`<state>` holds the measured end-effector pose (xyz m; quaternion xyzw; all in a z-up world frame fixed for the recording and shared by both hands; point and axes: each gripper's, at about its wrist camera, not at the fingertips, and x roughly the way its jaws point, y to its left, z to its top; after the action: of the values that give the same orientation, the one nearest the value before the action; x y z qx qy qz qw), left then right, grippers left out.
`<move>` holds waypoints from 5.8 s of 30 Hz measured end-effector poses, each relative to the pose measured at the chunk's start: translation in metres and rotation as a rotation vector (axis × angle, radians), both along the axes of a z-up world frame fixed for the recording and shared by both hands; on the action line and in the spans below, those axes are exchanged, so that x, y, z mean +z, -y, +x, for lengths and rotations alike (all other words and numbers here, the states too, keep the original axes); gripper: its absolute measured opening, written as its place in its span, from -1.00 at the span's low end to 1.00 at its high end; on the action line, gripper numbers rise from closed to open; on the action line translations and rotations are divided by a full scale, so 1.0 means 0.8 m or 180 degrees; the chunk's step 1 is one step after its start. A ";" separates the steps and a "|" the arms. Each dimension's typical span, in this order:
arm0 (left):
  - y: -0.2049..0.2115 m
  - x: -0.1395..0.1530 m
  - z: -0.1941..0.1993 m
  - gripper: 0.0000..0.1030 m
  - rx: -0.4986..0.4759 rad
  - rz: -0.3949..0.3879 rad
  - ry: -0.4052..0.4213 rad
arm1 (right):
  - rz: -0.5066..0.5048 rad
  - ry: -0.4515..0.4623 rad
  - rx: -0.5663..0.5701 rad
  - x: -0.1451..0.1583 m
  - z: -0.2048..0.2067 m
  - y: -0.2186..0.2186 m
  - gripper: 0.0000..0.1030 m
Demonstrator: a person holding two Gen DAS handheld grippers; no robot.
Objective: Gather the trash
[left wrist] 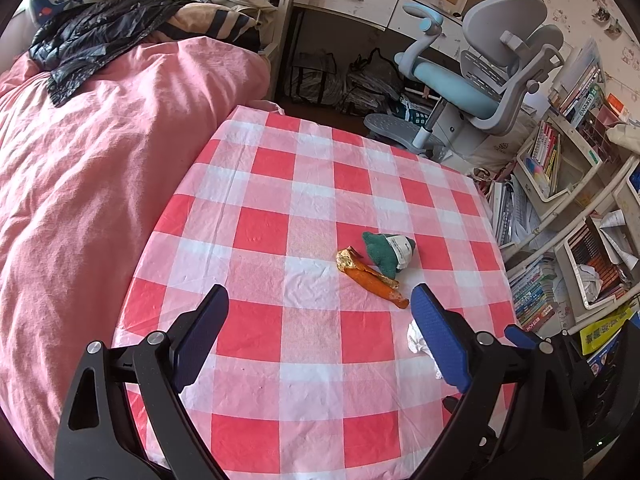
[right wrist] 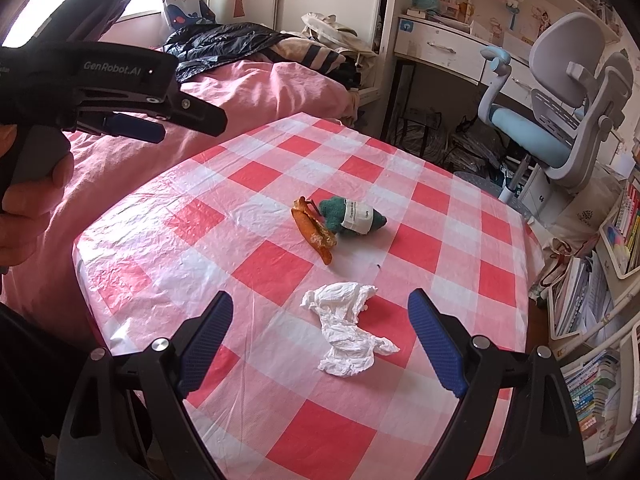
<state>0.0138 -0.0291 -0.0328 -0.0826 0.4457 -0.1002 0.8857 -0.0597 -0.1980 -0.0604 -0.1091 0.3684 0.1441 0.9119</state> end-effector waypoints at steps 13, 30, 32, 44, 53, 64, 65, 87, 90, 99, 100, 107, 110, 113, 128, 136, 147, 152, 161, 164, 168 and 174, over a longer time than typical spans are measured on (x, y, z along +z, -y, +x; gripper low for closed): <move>-0.001 0.001 0.001 0.73 0.0000 -0.0002 -0.0003 | -0.0005 -0.0005 0.0001 0.000 0.000 0.000 0.66; 0.000 0.001 0.001 0.73 -0.0002 -0.0005 -0.0009 | -0.0010 -0.0003 0.0000 -0.001 0.000 0.000 0.66; 0.000 0.001 0.001 0.73 -0.0004 -0.0005 -0.0008 | -0.0010 -0.0005 0.0000 -0.001 0.001 0.000 0.66; 0.000 0.001 0.000 0.73 -0.0004 -0.0009 -0.0010 | -0.0015 -0.0007 0.0002 0.000 0.001 0.000 0.66; -0.012 0.000 0.002 0.73 0.0078 -0.0047 -0.0027 | -0.0019 -0.0012 -0.0008 -0.002 0.001 0.003 0.66; -0.043 -0.021 0.011 0.73 0.0397 -0.0373 -0.0277 | -0.0056 -0.0084 -0.0018 -0.010 0.008 0.009 0.66; -0.030 -0.023 0.012 0.73 0.0327 -0.0336 -0.0292 | -0.0067 -0.0096 -0.0019 -0.012 0.010 0.009 0.66; 0.137 -0.119 0.096 0.45 -0.0191 0.0517 -0.0734 | -0.0003 -0.0638 0.0241 -0.074 0.065 0.044 0.37; 0.130 -0.112 0.086 0.07 -0.0414 0.0474 -0.0662 | -0.0004 -0.0684 0.0287 -0.077 0.062 0.041 0.19; 0.096 -0.108 0.053 -0.39 -0.0817 0.0484 -0.0708 | -0.0058 -0.0693 0.0381 -0.070 0.040 0.033 -0.40; 0.094 -0.108 0.054 -0.39 -0.0826 0.0480 -0.0703 | -0.0059 -0.0696 0.0382 -0.070 0.039 0.032 -0.41; 0.106 -0.092 0.064 0.16 -0.0709 0.0652 -0.0466 | -0.0067 -0.0709 0.0392 -0.072 0.043 0.029 -0.42; 0.113 -0.101 0.075 0.15 -0.0583 0.0808 -0.0426 | -0.0041 -0.0716 0.0400 -0.072 0.047 0.029 -0.42; 0.118 -0.111 0.083 -0.55 -0.0651 0.0705 -0.0539 | -0.0017 -0.0729 0.0435 -0.073 0.051 0.028 -0.49; 0.044 -0.003 0.025 -0.71 -0.0326 0.0465 0.0140 | -0.0009 -0.0491 0.0375 -0.047 0.029 0.021 -0.70; 0.035 0.001 0.002 -0.70 -0.0387 0.0432 0.0182 | -0.0138 -0.0460 0.0424 -0.044 0.010 -0.005 -0.70; 0.011 0.007 -0.003 -0.71 -0.0311 0.0363 0.0197 | -0.0155 -0.0376 0.0409 -0.036 0.006 -0.020 -0.70; 0.010 0.008 -0.001 -0.71 -0.0317 0.0335 0.0193 | -0.0148 -0.0376 0.0382 -0.037 0.010 -0.016 -0.70; 0.020 0.002 0.001 -0.71 -0.0358 0.0381 0.0161 | -0.0065 -0.0309 0.0360 -0.029 0.007 -0.006 -0.70; 0.025 -0.001 0.002 -0.71 -0.0373 0.0410 0.0150 | -0.0045 -0.0292 0.0358 -0.027 0.007 -0.002 -0.70; 0.034 -0.003 0.003 -0.71 -0.0403 0.0449 0.0146 | -0.0023 -0.0284 0.0344 -0.026 0.007 0.004 -0.70; 0.044 -0.006 0.003 -0.71 -0.0445 0.0502 0.0141 | -0.0004 -0.0271 0.0350 -0.025 0.006 0.010 -0.70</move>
<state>0.0160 -0.0642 -0.0377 0.0209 0.4372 -0.1282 0.8899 -0.0546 -0.2064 -0.0804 -0.1235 0.4003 0.1982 0.8861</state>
